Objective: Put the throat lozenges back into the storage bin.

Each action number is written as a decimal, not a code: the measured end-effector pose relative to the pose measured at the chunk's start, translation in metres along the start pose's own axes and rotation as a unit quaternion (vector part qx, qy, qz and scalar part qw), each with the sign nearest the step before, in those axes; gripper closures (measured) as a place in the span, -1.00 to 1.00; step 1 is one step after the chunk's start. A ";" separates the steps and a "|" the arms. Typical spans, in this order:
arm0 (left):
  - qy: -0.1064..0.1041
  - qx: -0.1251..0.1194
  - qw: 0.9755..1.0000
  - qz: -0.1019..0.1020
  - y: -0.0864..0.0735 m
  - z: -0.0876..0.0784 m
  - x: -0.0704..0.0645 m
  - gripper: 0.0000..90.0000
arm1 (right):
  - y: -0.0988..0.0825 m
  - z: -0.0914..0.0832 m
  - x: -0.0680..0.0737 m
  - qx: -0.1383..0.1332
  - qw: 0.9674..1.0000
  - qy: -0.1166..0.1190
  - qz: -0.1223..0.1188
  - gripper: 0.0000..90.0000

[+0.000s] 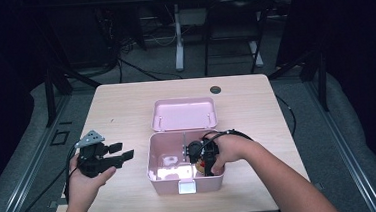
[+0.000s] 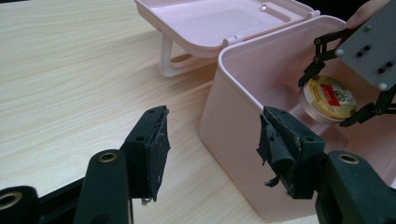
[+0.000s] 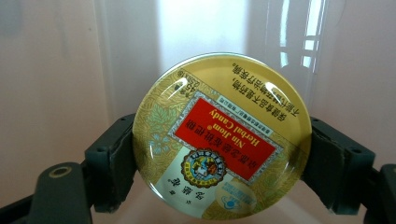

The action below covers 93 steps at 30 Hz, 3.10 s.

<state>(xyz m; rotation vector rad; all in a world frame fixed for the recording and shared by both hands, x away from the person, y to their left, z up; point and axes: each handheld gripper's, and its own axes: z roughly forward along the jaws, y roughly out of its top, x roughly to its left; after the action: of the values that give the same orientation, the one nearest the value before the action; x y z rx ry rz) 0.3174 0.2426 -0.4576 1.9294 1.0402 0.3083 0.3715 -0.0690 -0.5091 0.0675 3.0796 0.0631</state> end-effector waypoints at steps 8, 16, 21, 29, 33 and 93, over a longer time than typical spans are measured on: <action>0.003 -0.001 1.000 0.002 0.000 0.001 0.000 -0.07 | 0.000 0.004 -0.002 -0.002 1.000 0.000 -0.004 -0.56; 0.003 -0.001 1.000 0.002 0.000 0.001 0.000 -0.07 | 0.000 0.008 -0.003 -0.002 1.000 0.002 -0.003 -0.56; 0.004 -0.001 1.000 0.002 0.000 0.001 0.000 -0.07 | -0.002 0.007 -0.004 -0.013 1.000 0.010 0.002 -0.56; 0.002 -0.002 1.000 0.002 0.000 0.001 0.000 -0.07 | -0.001 0.008 -0.005 -0.009 1.000 0.016 0.005 -0.56; 0.000 0.000 1.000 0.002 0.000 0.000 0.000 -0.07 | -0.001 0.008 -0.005 -0.008 1.000 0.017 0.008 -0.56; 0.001 0.001 1.000 0.007 -0.001 0.004 -0.004 -0.05 | -0.019 -0.086 0.001 -0.032 0.998 -0.027 0.043 -0.42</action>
<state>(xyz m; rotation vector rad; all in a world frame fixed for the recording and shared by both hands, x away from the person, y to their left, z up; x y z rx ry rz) 0.3168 0.2378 -0.4603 1.9403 1.0290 0.3181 0.3644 -0.0911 -0.4237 0.1957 3.0170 0.1626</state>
